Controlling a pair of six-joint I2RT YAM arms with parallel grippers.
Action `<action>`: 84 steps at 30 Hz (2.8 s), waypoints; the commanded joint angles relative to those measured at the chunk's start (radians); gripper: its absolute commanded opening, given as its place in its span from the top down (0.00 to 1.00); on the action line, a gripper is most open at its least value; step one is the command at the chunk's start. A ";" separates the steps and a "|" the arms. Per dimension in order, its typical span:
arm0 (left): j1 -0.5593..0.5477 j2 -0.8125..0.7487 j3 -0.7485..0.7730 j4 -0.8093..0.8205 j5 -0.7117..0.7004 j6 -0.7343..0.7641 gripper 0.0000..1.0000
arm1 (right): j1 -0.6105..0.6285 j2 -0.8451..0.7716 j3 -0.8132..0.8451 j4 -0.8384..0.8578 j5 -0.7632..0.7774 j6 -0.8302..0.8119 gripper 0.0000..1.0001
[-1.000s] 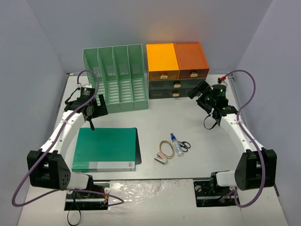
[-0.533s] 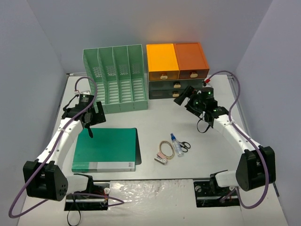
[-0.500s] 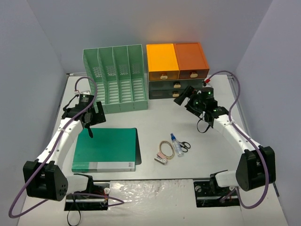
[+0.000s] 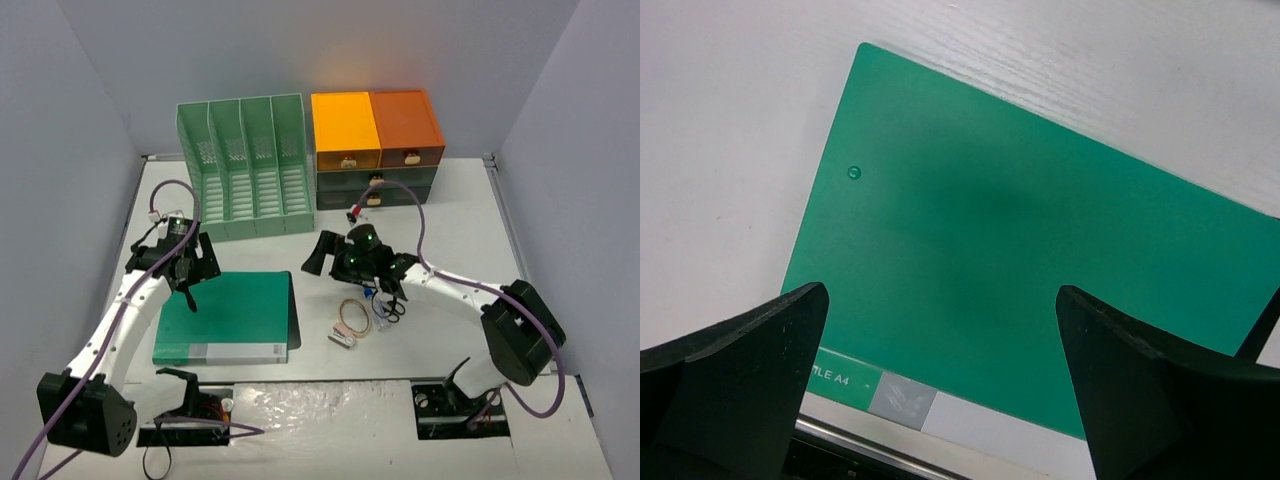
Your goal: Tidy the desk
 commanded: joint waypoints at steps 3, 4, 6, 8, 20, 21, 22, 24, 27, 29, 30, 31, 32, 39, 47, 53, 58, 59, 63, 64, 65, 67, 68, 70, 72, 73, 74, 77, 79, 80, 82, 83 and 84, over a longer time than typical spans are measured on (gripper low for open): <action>-0.007 -0.060 -0.022 -0.063 -0.012 -0.067 0.03 | 0.085 0.016 -0.070 0.188 0.022 0.088 0.00; -0.008 -0.063 -0.025 -0.065 -0.011 -0.073 0.03 | 0.099 0.023 -0.075 0.191 0.024 0.092 0.00; -0.008 -0.057 -0.024 -0.077 -0.002 -0.102 0.03 | 0.116 0.030 -0.094 0.206 0.020 0.106 0.00; -0.008 -0.033 -0.016 -0.108 -0.022 -0.140 0.03 | 0.132 0.046 -0.110 0.226 0.003 0.122 0.00; 0.095 0.085 0.029 -0.195 -0.132 -0.195 0.03 | 0.230 0.113 -0.136 0.295 -0.031 0.158 0.00; 0.124 0.083 0.025 -0.183 -0.115 -0.188 0.03 | 0.233 0.113 -0.136 0.294 -0.033 0.156 0.00; 0.147 0.086 0.020 -0.165 -0.098 -0.176 0.03 | 0.235 0.111 -0.139 0.293 -0.035 0.154 0.00; 0.182 0.097 0.018 -0.152 -0.087 -0.157 0.03 | 0.236 0.101 -0.146 0.289 -0.039 0.150 0.00; 0.231 0.110 0.015 -0.158 -0.103 -0.137 0.03 | 0.236 0.081 -0.153 0.277 -0.038 0.140 0.00; 0.280 0.099 -0.003 -0.142 -0.073 -0.135 0.03 | 0.236 0.074 -0.158 0.272 -0.044 0.134 0.00; 0.311 0.097 -0.009 -0.130 -0.042 -0.135 0.03 | 0.236 0.072 -0.161 0.271 -0.046 0.133 0.00; 0.344 0.095 -0.014 -0.117 -0.007 -0.136 0.03 | 0.236 0.069 -0.163 0.271 -0.047 0.131 0.00; 0.367 0.097 -0.020 -0.106 0.022 -0.135 0.03 | 0.236 0.068 -0.164 0.271 -0.047 0.131 0.00; 0.450 0.177 -0.061 -0.049 0.157 -0.118 0.03 | 0.236 0.070 -0.150 0.278 -0.067 0.119 0.00; 0.539 0.230 -0.049 0.005 0.229 -0.054 0.03 | 0.236 0.091 -0.117 0.278 -0.086 0.095 0.00; 0.586 0.242 -0.039 -0.012 0.178 -0.065 0.03 | 0.236 0.123 -0.086 0.276 -0.110 0.090 0.00; 0.619 0.269 -0.063 -0.009 0.174 -0.107 0.03 | 0.237 0.164 -0.029 0.273 -0.164 0.077 0.00; 0.620 0.272 -0.068 -0.002 0.176 -0.110 0.03 | 0.237 0.175 -0.015 0.262 -0.172 0.071 0.00; 0.621 0.293 -0.095 0.039 0.218 -0.124 0.03 | 0.234 0.219 0.032 0.211 -0.194 0.040 0.00; 0.621 0.301 -0.104 0.053 0.235 -0.126 0.03 | 0.233 0.231 0.041 0.207 -0.202 0.035 0.00; 0.621 0.309 -0.113 0.067 0.252 -0.128 0.03 | 0.233 0.243 0.049 0.203 -0.210 0.030 0.00; 0.621 0.329 -0.126 0.105 0.305 -0.123 0.03 | 0.234 0.254 0.058 0.217 -0.230 0.034 0.00; 0.621 0.336 -0.136 0.117 0.321 -0.121 0.03 | 0.233 0.263 0.060 0.225 -0.238 0.037 0.00; 0.621 0.355 -0.147 0.141 0.350 -0.117 0.03 | 0.231 0.273 0.063 0.232 -0.244 0.038 0.00; 0.621 0.365 -0.154 0.161 0.371 -0.114 0.03 | 0.228 0.281 0.066 0.233 -0.247 0.038 0.00; 0.622 0.373 -0.160 0.169 0.384 -0.114 0.03 | 0.224 0.283 0.065 0.234 -0.249 0.038 0.00; 0.623 0.380 -0.165 0.176 0.396 -0.113 0.03 | 0.221 0.285 0.064 0.235 -0.252 0.037 0.00; 0.621 0.400 -0.165 0.185 0.433 -0.119 0.03 | 0.213 0.286 0.051 0.251 -0.260 0.044 0.00; 0.621 0.402 -0.164 0.187 0.454 -0.121 0.03 | 0.209 0.293 0.046 0.272 -0.272 0.053 0.00; 0.621 0.402 -0.164 0.188 0.467 -0.120 0.03 | 0.208 0.296 0.045 0.277 -0.276 0.054 0.00; 0.620 0.408 -0.165 0.186 0.480 -0.115 0.03 | 0.207 0.298 0.045 0.281 -0.278 0.054 0.00; 0.620 0.411 -0.166 0.185 0.480 -0.115 0.03 | 0.206 0.295 0.043 0.281 -0.277 0.053 0.00; 0.621 0.414 -0.167 0.186 0.481 -0.115 0.03 | 0.205 0.293 0.042 0.281 -0.276 0.053 0.00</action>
